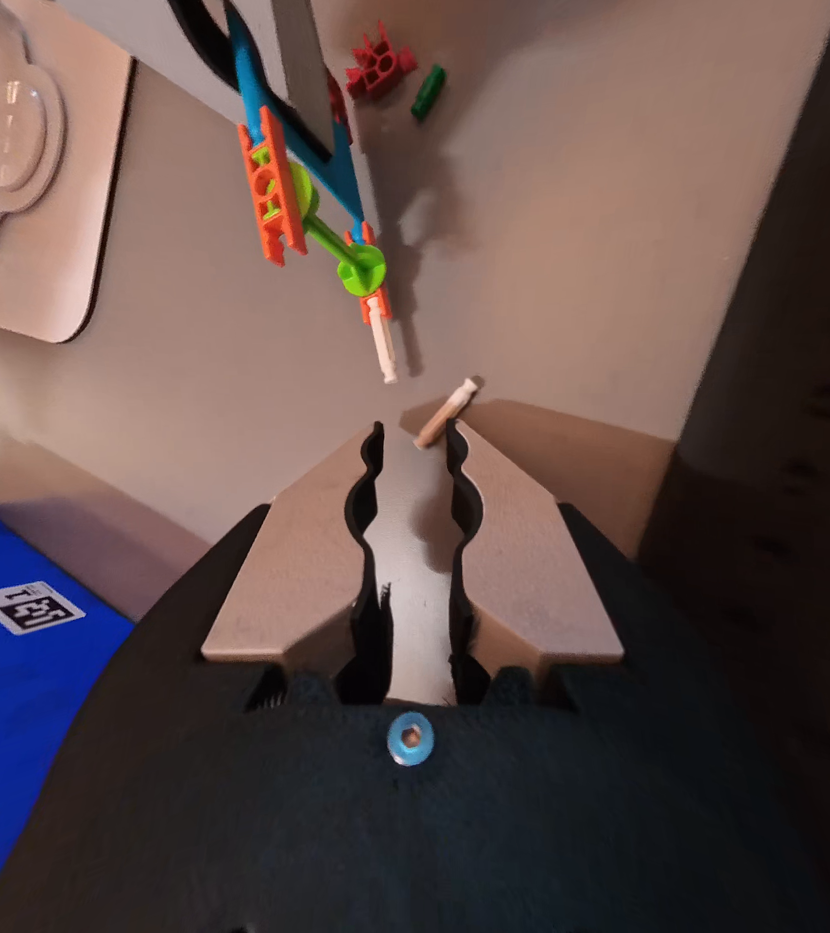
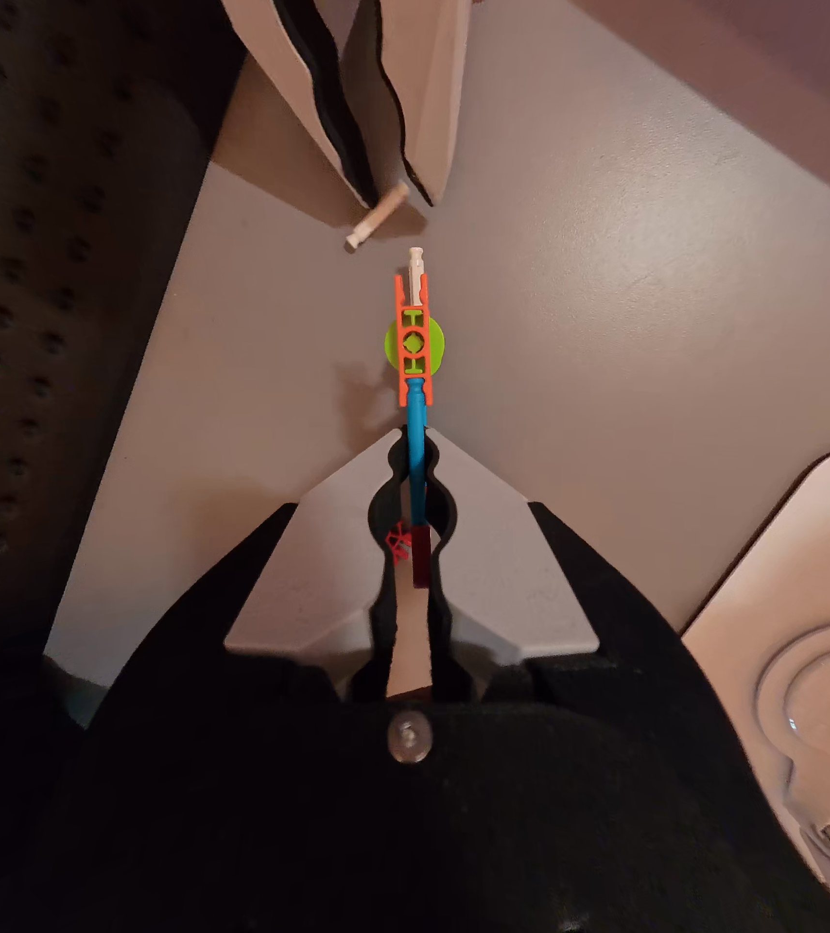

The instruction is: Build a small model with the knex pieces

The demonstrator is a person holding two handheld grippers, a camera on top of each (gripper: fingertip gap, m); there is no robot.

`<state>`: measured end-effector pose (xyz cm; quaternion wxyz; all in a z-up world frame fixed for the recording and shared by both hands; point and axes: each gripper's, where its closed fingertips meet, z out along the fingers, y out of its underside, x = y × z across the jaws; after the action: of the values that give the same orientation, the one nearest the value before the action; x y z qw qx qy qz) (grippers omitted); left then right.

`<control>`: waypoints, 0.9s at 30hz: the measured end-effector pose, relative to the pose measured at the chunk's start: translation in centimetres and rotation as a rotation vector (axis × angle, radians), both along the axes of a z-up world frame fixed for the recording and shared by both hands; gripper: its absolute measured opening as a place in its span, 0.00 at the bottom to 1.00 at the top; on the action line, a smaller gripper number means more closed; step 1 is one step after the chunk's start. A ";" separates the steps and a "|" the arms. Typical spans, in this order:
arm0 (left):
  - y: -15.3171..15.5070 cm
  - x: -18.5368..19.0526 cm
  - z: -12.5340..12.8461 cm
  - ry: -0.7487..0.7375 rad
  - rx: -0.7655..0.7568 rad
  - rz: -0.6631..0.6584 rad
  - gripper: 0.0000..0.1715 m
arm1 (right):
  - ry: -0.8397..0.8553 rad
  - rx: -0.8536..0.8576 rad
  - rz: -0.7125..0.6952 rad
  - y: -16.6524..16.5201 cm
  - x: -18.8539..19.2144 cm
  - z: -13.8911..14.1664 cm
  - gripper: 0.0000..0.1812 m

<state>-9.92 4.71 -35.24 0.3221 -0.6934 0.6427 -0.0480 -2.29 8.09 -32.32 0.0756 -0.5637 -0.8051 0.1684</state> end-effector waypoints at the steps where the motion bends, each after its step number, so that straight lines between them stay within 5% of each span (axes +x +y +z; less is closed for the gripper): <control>1: 0.2 0.0 -0.2 0.003 0.003 0.012 0.12 | -0.001 0.002 0.001 0.0 0.0 0.0 0.00; 5: -0.1 0.3 -0.3 -0.016 -0.028 0.009 0.08 | 0.000 0.004 0.002 0.0 0.0 0.0 0.00; 12: 1.8 0.2 1.4 -0.066 0.049 0.067 0.17 | 0.062 0.084 -0.023 1.3 -0.1 1.6 0.00; 21: 5.5 1.7 13.9 -0.729 0.030 0.193 0.15 | 0.223 0.848 -0.040 6.4 -2.2 9.1 0.00; 27: 5.6 3.1 14.4 -0.815 -0.109 0.163 0.12 | 0.312 1.210 -0.052 5.9 -2.5 12.0 0.00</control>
<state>-6.78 10.31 -20.81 0.5156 -0.6824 0.4021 -0.3269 -4.79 13.98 -20.33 0.5022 -0.4091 -0.7235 -0.2387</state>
